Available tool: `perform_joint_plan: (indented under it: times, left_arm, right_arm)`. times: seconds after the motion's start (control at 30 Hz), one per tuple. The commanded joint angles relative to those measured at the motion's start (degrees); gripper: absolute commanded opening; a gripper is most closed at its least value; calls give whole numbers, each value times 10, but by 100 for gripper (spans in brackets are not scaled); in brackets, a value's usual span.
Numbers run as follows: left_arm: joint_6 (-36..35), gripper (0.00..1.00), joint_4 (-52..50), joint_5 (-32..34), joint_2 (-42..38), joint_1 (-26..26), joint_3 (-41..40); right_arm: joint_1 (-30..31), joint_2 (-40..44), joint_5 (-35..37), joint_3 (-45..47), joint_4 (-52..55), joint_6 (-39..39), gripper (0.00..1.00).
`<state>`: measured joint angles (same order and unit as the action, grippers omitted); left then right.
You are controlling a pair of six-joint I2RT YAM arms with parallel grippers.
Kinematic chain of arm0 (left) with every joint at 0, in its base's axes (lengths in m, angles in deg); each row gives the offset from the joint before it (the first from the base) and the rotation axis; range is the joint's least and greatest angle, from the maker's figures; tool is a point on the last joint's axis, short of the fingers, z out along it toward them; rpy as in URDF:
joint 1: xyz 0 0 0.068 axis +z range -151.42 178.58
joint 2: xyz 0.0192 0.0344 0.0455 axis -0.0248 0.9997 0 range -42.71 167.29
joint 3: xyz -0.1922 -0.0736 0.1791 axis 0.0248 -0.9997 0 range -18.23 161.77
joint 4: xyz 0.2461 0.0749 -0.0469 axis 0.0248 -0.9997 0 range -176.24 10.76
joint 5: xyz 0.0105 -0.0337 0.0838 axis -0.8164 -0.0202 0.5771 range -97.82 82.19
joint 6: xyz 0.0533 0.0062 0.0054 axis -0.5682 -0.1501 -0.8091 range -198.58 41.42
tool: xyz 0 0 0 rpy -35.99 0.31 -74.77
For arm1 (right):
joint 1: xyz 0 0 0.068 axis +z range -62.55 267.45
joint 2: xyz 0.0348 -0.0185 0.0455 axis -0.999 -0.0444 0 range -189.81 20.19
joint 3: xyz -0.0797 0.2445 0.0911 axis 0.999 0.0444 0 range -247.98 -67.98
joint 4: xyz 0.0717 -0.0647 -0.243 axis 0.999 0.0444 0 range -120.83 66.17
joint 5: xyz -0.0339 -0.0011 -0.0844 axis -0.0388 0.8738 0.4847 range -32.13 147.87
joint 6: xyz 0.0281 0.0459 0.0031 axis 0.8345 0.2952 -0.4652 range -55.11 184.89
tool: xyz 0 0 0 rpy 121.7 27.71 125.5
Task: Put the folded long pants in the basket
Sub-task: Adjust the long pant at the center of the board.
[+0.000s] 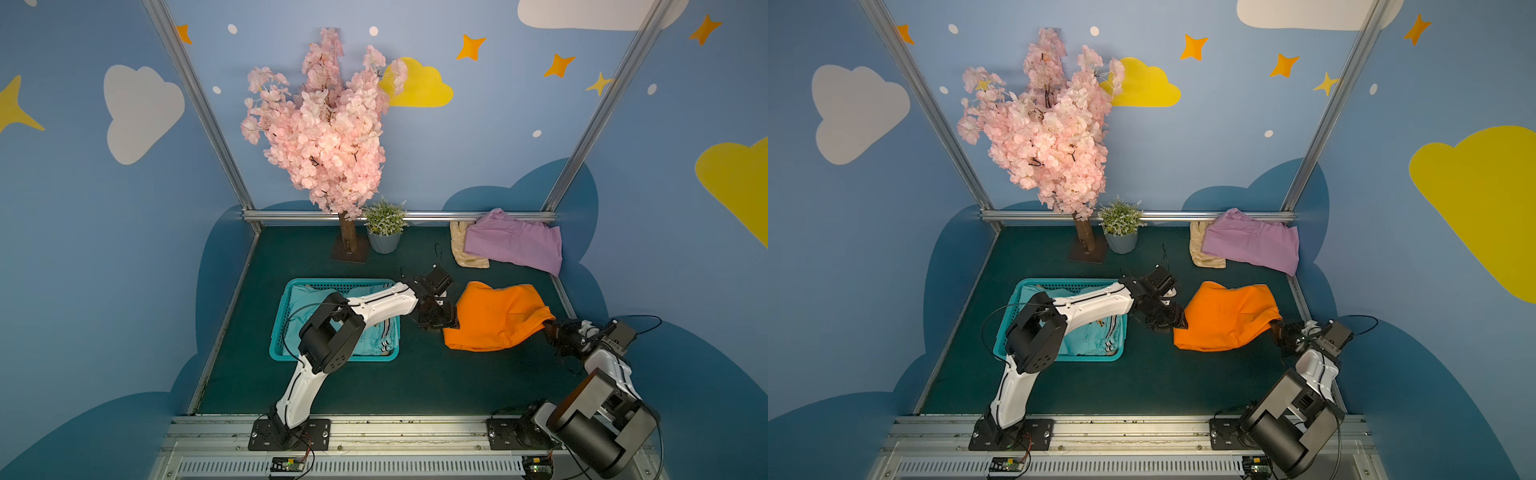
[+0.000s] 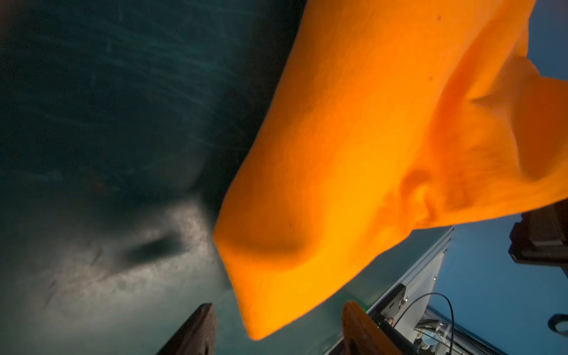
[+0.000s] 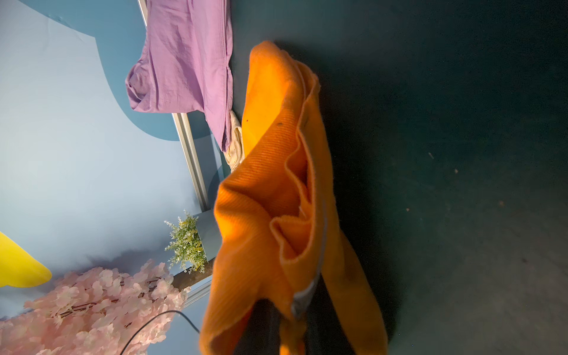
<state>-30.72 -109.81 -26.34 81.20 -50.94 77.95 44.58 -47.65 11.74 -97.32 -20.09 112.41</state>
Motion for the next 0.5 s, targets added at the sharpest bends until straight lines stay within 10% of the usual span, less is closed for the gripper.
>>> perform_joint_plan:
  times: [0.0, 0.47]
  left_arm:
    - [9, 68, -19, 3, 22, 2, 12]
    - [60, 41, 177, -97, 21, -1, -101]
  right_arm:
    - [6, -3, -31, -14, 10, -2, 0]
    - [13, -8, -31, -15, 12, -1, 0]
